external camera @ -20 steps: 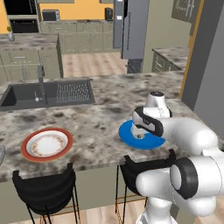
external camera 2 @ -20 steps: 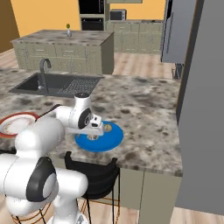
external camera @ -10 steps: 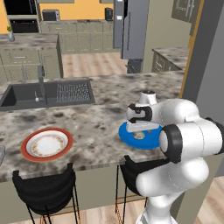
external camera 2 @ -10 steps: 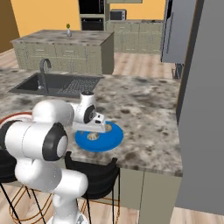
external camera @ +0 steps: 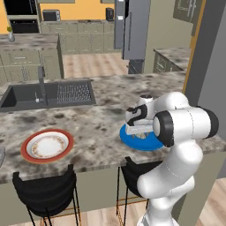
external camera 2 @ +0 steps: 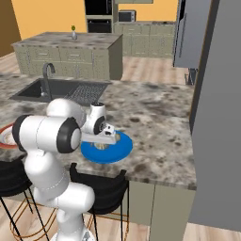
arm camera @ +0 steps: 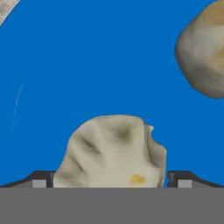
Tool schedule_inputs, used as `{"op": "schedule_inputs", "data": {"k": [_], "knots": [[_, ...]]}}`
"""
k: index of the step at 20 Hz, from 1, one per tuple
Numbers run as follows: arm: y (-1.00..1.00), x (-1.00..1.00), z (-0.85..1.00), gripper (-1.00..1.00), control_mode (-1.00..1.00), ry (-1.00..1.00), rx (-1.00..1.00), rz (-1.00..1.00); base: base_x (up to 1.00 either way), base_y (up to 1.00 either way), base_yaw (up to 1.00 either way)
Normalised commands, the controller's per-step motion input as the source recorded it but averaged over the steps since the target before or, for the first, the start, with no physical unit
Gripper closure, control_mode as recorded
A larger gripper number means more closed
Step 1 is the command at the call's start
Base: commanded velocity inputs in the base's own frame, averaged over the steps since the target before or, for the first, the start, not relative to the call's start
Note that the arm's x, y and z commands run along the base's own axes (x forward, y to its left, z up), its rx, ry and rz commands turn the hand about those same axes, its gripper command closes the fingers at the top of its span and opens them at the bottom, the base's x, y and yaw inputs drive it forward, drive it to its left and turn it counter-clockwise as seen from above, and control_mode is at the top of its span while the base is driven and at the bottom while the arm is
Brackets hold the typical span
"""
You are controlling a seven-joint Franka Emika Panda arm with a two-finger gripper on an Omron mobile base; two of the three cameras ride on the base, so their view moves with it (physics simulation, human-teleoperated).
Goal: Place two dumplings into each of the tupperware containers and then place the containers in the fridge.
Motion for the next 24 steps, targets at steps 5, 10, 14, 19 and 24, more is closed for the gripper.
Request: {"op": "schedule_inputs", "data": {"k": [5,10,14,19,24], "knots": [[0.0,0.04,-0.11,-1.0,-1.0,0.03,0.0,0.0,0.0,0.0,0.0],[0.0,0.0,-0.18,1.0,-1.0,0.03,0.0,0.0,0.0,0.0,0.0],[0.0,0.01,-0.07,1.0,-1.0,0.07,0.0,0.0,0.0,0.0,0.0],[0.0,-0.03,0.36,1.0,-1.0,0.04,0.0,-0.01,0.0,0.0,0.0],[-0.17,-0.75,0.88,1.0,-1.0,0.09,0.0,0.0,0.0,0.0,0.0]]}}
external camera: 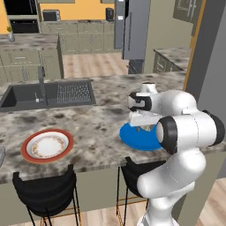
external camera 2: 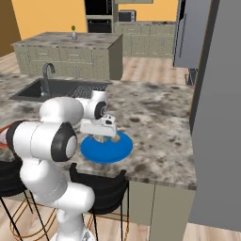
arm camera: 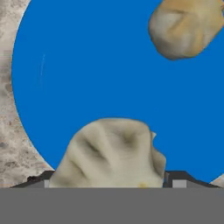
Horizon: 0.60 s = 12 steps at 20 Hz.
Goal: Place two dumplings into each of the tupperware containers and then place the containers in the fridge.
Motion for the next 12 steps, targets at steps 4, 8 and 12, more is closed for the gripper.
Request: {"op": "schedule_inputs", "data": {"k": [4,8,12], "knots": [[-0.04,-0.97,0.54,1.0,-1.0,0.01,0.0,0.0,0.0,0.0,0.0],[0.3,-0.07,0.06,1.0,-1.0,0.02,0.0,0.0,0.0,0.0,0.0],[0.06,-0.03,0.0,1.0,1.0,0.0,0.0,0.0,-0.36,0.64,0.0]]}}
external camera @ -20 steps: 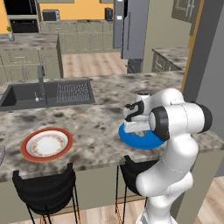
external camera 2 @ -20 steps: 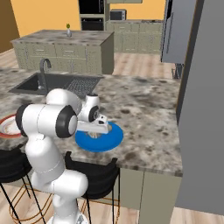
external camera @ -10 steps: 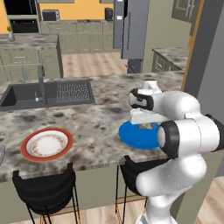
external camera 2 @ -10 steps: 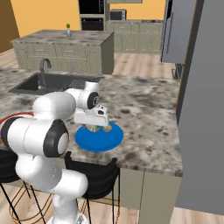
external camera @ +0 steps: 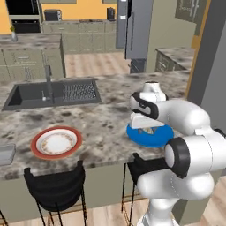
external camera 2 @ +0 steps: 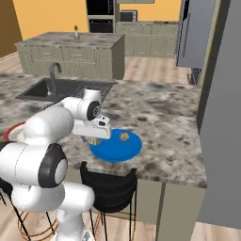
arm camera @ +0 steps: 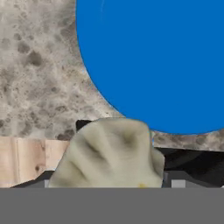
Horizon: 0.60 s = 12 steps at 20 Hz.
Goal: Place two dumplings into each of the tupperware containers and then place the containers in the fridge.
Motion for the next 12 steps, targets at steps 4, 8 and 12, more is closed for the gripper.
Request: {"op": "schedule_inputs", "data": {"k": [4,8,12], "knots": [[0.0,0.0,0.0,1.0,1.0,0.0,0.0,0.0,-0.36,1.0,0.0],[0.0,0.0,0.0,1.0,1.0,0.0,0.0,0.0,-0.02,1.0,0.0],[0.0,0.0,0.0,1.0,1.0,0.0,0.0,0.0,0.0,1.0,0.0]]}}
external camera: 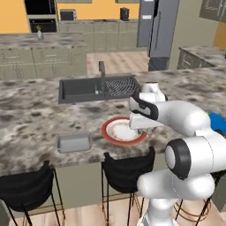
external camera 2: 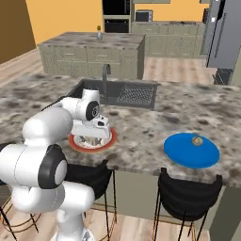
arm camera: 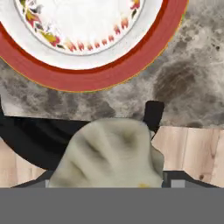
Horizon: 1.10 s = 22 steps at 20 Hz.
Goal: Place two dumplings into each of the tupperware containers and then place the containers in the fridge.
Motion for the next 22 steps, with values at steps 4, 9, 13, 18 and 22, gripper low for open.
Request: {"op": "schedule_inputs", "data": {"k": [4,9,13,18,22], "knots": [[0.0,0.0,0.0,1.0,1.0,0.0,0.0,0.0,0.0,1.0,0.0],[0.0,0.0,0.0,1.0,1.0,0.0,0.0,0.0,0.1,1.0,0.0],[0.0,0.0,0.0,1.0,1.0,0.0,0.0,0.0,0.57,0.32,0.0],[0.0,0.0,0.0,1.0,1.0,0.0,0.0,0.0,0.48,-0.01,0.0],[0.0,0.0,0.0,1.0,1.0,0.0,0.0,0.0,0.63,0.0,0.0]]}}
